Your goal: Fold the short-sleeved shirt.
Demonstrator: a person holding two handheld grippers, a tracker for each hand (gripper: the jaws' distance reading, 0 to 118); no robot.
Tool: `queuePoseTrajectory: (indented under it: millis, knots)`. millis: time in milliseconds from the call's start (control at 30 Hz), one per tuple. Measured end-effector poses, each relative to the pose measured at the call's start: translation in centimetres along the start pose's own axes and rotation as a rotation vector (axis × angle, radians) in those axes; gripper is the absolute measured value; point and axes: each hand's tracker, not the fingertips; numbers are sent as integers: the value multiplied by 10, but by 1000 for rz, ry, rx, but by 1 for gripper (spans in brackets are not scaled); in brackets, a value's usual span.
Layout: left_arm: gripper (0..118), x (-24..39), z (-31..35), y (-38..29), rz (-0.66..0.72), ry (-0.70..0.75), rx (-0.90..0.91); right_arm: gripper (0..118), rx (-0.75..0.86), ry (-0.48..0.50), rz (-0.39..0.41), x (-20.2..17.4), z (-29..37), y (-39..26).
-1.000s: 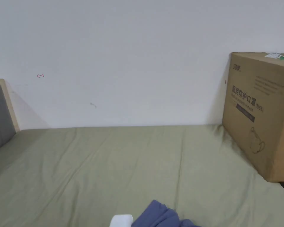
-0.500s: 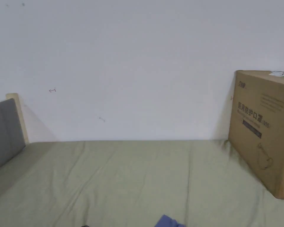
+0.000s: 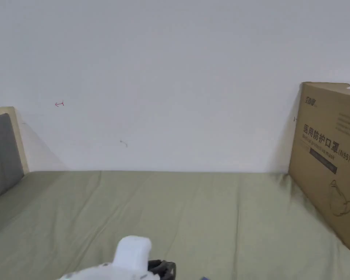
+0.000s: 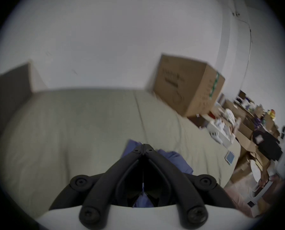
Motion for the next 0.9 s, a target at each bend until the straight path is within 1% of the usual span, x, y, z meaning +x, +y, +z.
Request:
queuePoseTrajectory:
  millis: [67,100,133,167,233,267,300,367,433,467,500,533,567,600,667,700,767,833,867,900]
  knots:
    - [0,-20,-63,13,-26,7,-115,5,-57,32,-4,5,-16,-4]
    - [0,-29,-93,16,-36,-12,-149,5,-71,36,-2,8,-24,-7]
    - [8,-36,-120,16,-33,-1,-171,5,-84,36,4,10,-32,-10]
    - [34,-41,-143,15,-21,7,-194,5,-102,34,11,11,-39,-13]
    - [118,-52,-191,4,17,-12,-293,5,-143,32,16,15,-51,-19]
    - [115,-55,-206,-1,20,3,-331,5,-157,35,14,17,-55,-22]
    - [111,-61,-222,0,-7,3,-313,5,-169,39,8,20,-60,-25]
    - [112,-64,-249,-19,-45,93,-372,5,-196,43,2,24,-66,-29]
    - [109,-65,-269,-32,-102,124,-396,5,-219,37,8,28,-72,-34]
    - [107,-57,-274,-43,-111,105,-400,5,-226,32,12,29,-74,-36]
    - [108,-49,-280,-51,-141,85,-431,5,-231,26,15,30,-75,-39]
    - [107,-34,-279,-60,-278,151,-420,5,-237,20,17,31,-77,-41]
    - [98,-23,-272,-65,-380,163,-372,5,-243,16,16,33,-79,-43]
    - [81,-16,-263,-68,-396,138,-337,5,-248,13,12,34,-80,-45]
    - [19,-6,-247,-68,-364,63,-301,5,-257,9,-13,37,-83,-47]
    - [3,0,-241,-71,-381,81,-288,5,-263,12,-27,39,-85,-49]
    - [3,-4,-228,-72,-393,109,-294,5,-301,35,-69,45,-92,-53]
    - [3,-13,-207,-71,-318,73,-254,5,-369,68,-150,54,-108,-56]
    - [3,-12,-194,-72,-301,98,-221,5,-409,79,-184,60,-120,-60]
    - [3,-15,-181,-70,-282,129,-179,5,-494,102,-210,67,-136,-64]
